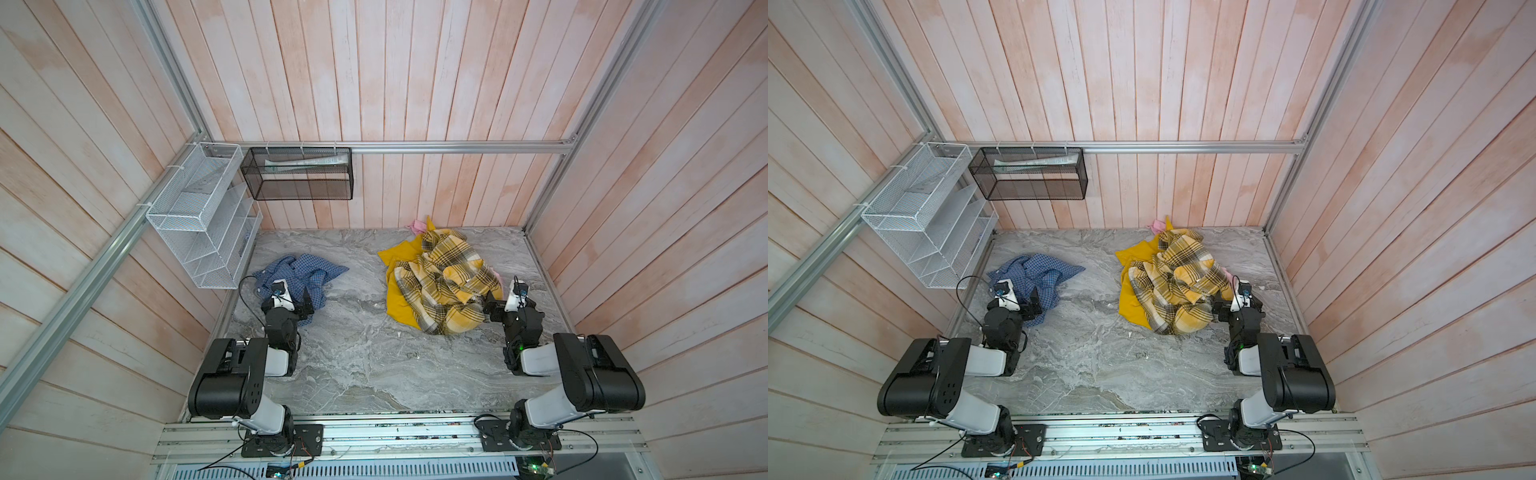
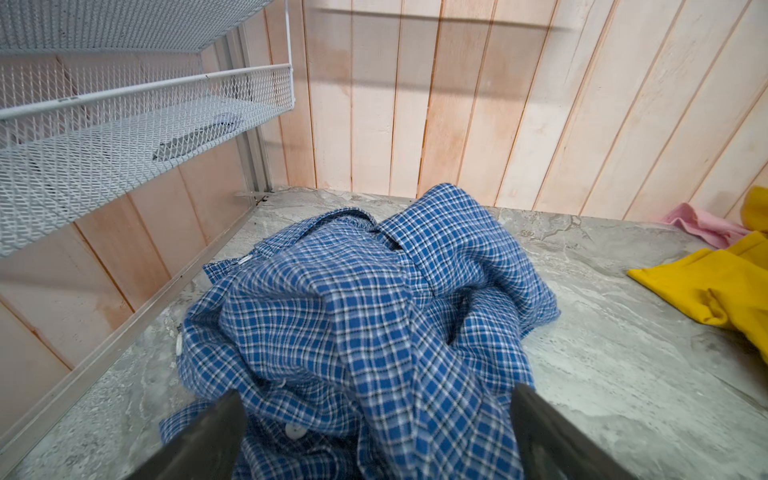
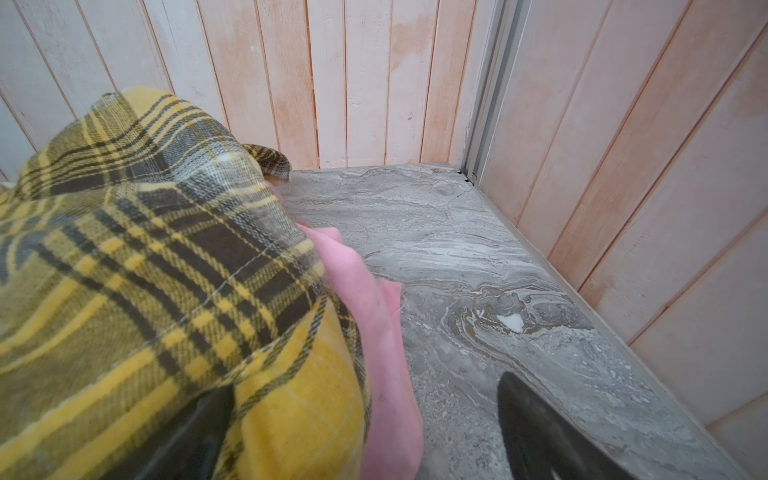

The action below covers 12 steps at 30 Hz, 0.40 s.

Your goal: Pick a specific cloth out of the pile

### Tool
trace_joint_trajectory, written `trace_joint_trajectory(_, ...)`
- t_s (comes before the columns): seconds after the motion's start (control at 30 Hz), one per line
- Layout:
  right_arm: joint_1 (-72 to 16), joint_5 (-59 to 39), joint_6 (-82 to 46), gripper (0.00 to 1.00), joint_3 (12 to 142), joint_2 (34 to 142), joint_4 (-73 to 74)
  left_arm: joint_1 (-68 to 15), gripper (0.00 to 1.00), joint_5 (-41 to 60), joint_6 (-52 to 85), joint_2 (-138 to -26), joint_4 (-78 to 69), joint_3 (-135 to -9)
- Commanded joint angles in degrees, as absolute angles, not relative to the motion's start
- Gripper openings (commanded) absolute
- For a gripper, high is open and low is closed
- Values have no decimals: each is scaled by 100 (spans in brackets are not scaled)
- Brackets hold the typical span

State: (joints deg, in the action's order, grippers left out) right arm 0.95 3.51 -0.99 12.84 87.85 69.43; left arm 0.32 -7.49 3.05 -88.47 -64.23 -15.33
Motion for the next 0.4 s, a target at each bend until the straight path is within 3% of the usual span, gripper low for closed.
trace_joint_trajectory(0.0, 119, 261, -64, 98, 1382, 8719, 6935, 22, 100, -669, 232, -8816, -6407, -1608)
trace_joint_trajectory(0.37, 123, 263, -70, 98, 1381, 8723, 6940, 15, 100, -668, 235, -8820, -6419, -1609)
